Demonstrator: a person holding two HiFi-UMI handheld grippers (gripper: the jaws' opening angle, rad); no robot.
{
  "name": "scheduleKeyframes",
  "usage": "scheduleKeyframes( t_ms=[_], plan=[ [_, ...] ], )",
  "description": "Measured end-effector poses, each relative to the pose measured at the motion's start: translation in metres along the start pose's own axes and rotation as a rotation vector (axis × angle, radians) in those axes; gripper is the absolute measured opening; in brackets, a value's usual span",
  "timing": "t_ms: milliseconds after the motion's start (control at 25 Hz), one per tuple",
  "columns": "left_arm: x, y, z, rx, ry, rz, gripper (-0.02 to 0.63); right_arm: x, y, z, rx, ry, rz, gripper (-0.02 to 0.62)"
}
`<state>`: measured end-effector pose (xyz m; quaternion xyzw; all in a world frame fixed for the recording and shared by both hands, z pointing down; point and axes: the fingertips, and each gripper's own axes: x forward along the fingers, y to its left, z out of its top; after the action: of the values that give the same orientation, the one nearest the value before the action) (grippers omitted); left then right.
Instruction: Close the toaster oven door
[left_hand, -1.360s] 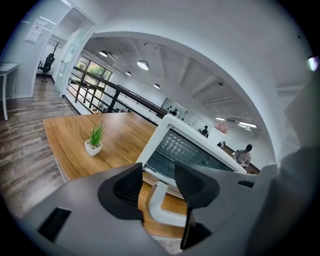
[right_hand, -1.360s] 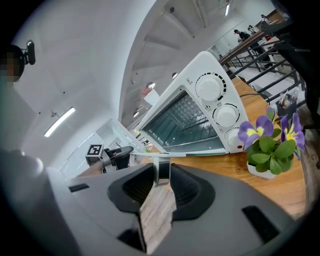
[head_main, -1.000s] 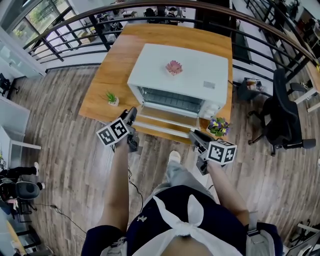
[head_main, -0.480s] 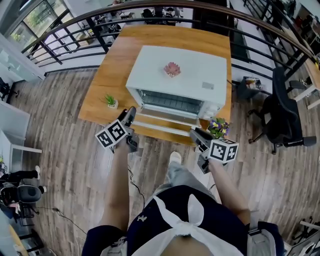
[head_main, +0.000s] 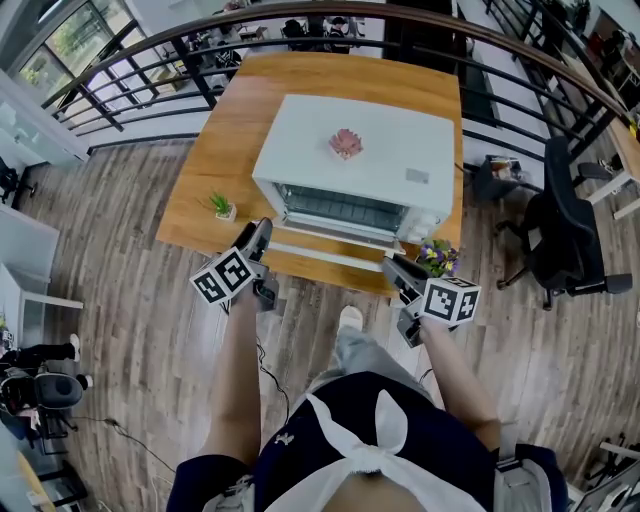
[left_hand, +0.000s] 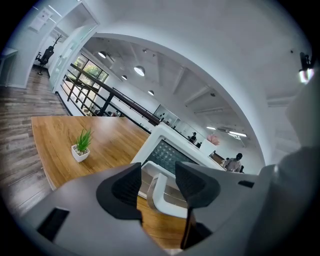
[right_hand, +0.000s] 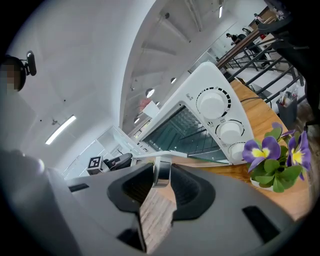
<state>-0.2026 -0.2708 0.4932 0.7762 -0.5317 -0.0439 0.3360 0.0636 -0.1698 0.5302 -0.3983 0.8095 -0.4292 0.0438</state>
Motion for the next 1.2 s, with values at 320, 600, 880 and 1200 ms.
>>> scheduleKeyframes(
  t_ms=[320,600,880,1200],
  plan=[
    [-0.003,0.001,-0.006,0.012,0.008,0.006,0.206,0.001,-0.001,0.004,0.011,-0.011,-0.002,0.114],
    [0.001,-0.002,-0.015,0.023,0.045,-0.005,0.206,0.001,-0.001,0.011,0.022,-0.013,-0.006,0.115],
    [0.010,-0.002,-0.022,0.036,0.070,0.008,0.199,0.003,-0.004,0.015,0.032,-0.022,-0.012,0.115],
    [0.013,-0.004,-0.020,0.025,0.063,0.010,0.184,0.002,-0.004,0.020,0.035,-0.037,-0.011,0.117]
  ],
)
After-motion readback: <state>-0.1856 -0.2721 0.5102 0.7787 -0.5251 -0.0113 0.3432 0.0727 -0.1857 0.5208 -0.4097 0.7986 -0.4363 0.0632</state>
